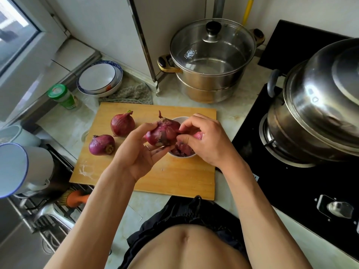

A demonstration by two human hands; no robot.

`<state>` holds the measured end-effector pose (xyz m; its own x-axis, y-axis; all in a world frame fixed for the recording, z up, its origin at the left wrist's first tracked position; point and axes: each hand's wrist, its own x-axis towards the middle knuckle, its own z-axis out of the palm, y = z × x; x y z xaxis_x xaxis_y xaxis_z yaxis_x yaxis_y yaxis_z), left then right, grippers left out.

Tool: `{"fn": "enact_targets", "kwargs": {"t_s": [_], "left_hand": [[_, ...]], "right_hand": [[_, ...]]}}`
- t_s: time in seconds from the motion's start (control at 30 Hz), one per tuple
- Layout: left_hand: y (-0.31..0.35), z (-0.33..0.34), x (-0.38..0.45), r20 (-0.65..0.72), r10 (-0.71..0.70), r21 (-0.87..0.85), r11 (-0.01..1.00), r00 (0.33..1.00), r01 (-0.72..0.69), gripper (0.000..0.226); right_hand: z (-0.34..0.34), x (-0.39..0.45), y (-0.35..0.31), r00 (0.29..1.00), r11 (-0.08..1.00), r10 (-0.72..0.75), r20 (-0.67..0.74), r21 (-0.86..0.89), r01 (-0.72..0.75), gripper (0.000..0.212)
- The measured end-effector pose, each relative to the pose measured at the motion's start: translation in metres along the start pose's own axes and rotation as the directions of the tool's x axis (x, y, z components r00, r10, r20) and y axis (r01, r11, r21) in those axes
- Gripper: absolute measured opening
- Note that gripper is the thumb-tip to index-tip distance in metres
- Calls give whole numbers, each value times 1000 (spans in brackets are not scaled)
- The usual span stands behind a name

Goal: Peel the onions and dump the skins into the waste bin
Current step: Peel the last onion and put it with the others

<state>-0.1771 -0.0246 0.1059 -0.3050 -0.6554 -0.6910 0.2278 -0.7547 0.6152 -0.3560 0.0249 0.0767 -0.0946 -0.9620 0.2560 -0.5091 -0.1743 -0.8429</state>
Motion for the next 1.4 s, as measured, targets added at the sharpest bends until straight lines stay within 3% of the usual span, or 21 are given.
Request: {"fn": "enact_targets", "kwargs": {"t_s": [0.33,0.6,0.77,0.87,1.07,1.17,1.3,1.33,1.4], "left_hand": [[-7,9,-2,-17,-18,-172,985,1000,15,40],[-5,13,-1,-53,14,-252,967,999,-27,32],[-5,5,4,-47,10,-155,988,999,-18,44],[-9,6,4,-48,4,-122,992,999,-10,47],[-15,7,3,-50,4,-55,998,999,-7,33],[-16,7,3,-54,34,-10,999,998,-34,30],[-16,4,3,-28,97,75,993,995,-95,15],[-16,4,3,-22,118,77,990,993,-116,20],[-16,1,4,-22,164,70,984,986,-162,55]], "right_hand": [[-3,-1,1,999,1000,-7,-40,-5,6,7],[-11,-7,-2,994,990,107,-24,101,-104,6],[-10,-8,16,969,953,247,-1,-184,-243,9],[-4,-8,23,961,934,277,-6,-235,-270,14],[6,-11,25,965,942,261,-17,-215,-258,19],[1,-11,14,979,978,182,-95,-87,-190,20],[2,-9,-5,985,987,154,-77,59,-150,31],[4,-8,-7,984,987,156,-83,61,-152,31],[6,-7,-9,981,985,168,-99,66,-162,30]]}}
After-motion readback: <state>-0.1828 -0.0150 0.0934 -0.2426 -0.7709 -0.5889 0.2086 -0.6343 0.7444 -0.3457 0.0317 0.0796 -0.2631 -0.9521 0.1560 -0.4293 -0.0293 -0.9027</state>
